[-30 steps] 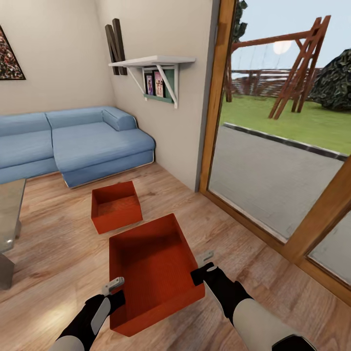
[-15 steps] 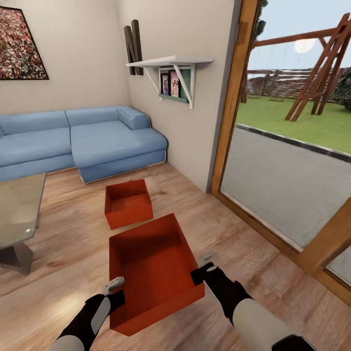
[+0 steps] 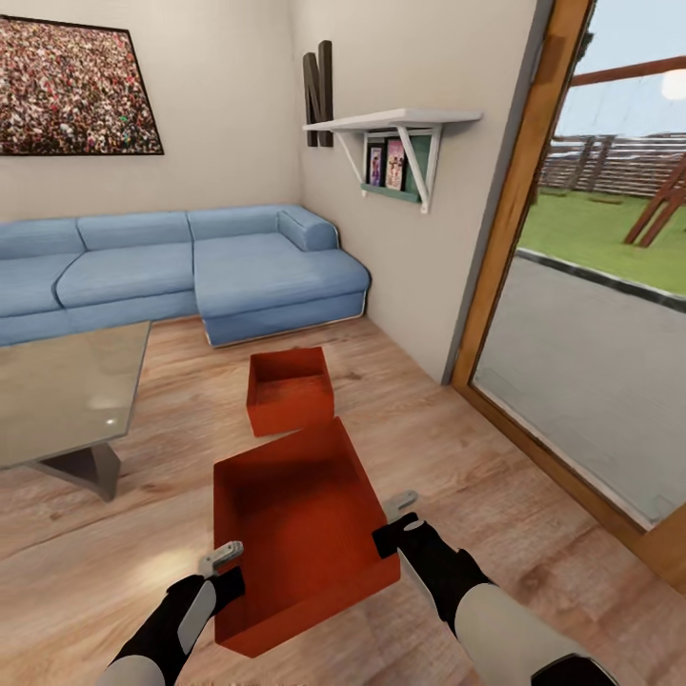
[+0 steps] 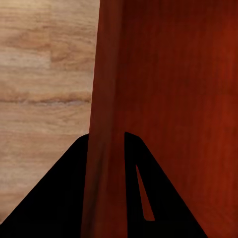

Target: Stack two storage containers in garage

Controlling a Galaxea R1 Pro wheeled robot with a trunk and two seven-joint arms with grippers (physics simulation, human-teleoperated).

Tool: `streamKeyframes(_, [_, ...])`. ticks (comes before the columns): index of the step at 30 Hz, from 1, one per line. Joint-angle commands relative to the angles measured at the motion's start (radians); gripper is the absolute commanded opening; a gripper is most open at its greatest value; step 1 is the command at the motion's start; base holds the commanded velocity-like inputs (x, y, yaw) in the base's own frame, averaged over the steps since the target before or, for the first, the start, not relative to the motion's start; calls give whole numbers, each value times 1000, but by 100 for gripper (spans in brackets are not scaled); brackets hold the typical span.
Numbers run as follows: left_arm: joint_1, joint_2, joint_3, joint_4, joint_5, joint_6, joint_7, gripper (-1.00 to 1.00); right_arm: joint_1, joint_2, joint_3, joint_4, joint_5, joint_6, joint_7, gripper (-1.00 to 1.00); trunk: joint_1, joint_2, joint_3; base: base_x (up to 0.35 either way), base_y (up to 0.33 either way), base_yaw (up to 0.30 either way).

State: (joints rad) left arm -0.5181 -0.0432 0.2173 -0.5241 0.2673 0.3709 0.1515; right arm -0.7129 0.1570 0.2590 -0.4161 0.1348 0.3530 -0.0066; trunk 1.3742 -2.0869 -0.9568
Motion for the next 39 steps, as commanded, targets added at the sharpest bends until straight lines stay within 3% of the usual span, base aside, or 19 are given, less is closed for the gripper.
streamKeyframes(1, [-2,-2,8,-3,43,3,8,-100,1,0,51,-1,-18,6,19,-100,0,0,-1,0,0,292])
streamKeyframes(39, [-2,-3,9,-1,43,3,7,-100,3,0,51,0,-18,6,19,-100,0,0,-1,0,0,292])
